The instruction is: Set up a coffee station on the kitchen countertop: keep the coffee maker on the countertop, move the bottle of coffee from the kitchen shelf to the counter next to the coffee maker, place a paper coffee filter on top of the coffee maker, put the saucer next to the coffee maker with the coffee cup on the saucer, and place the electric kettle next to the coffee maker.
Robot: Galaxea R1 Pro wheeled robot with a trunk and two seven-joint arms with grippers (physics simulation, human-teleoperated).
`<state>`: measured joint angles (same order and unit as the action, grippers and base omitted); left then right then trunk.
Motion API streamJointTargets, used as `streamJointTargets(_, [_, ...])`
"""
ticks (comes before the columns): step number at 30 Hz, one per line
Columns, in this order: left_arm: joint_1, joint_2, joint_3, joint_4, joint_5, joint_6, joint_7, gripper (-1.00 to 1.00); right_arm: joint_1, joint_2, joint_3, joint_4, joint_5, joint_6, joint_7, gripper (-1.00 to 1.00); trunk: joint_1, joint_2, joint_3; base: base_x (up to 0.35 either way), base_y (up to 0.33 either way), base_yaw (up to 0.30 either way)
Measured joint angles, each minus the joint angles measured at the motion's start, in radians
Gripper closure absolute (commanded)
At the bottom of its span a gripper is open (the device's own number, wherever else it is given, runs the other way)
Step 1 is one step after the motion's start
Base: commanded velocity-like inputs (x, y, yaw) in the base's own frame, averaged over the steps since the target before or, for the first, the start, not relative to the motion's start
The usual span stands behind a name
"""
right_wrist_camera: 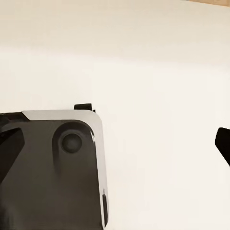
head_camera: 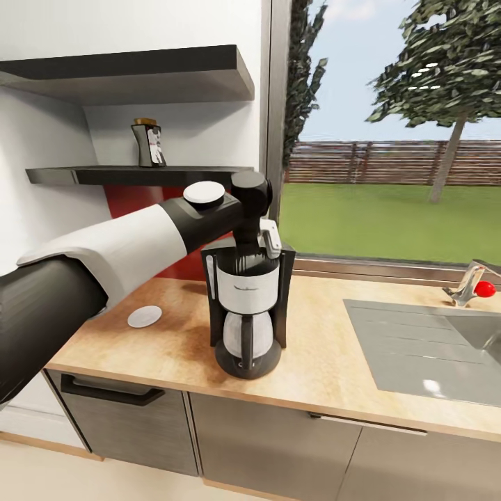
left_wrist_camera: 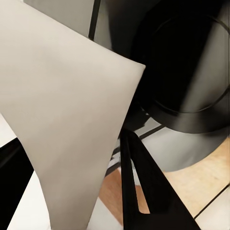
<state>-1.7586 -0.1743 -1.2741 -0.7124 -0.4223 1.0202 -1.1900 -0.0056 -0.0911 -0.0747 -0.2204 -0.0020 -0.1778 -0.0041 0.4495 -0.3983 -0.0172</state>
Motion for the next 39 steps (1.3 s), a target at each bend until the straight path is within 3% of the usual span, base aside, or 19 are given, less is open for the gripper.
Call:
streamJointTargets(9, [0.004,0.0,0.0,0.0,0.0,0.0,0.0,1.0,0.0,0.0,0.0,0.0,0.001,0.0,0.0,-1.0,0.0,0.0,0.0,0.0,0.0,0.0])
streamJointTargets(10, [0.004,0.0,0.0,0.0,0.0,0.0,0.0,-1.0,0.0,0.0,0.0,0.0,0.001,0.0,0.0,-1.0,0.0,0.0,0.0,0.0,0.0,0.0])
streamJointTargets(39, [0.01,0.0,0.0,0.0,-0.004,0.0,0.003,-1.0,0.0,0.0,0.0,0.0,0.001,0.0,-0.001,-1.0,0.0,0.0,0.0,0.0,0.0,0.0])
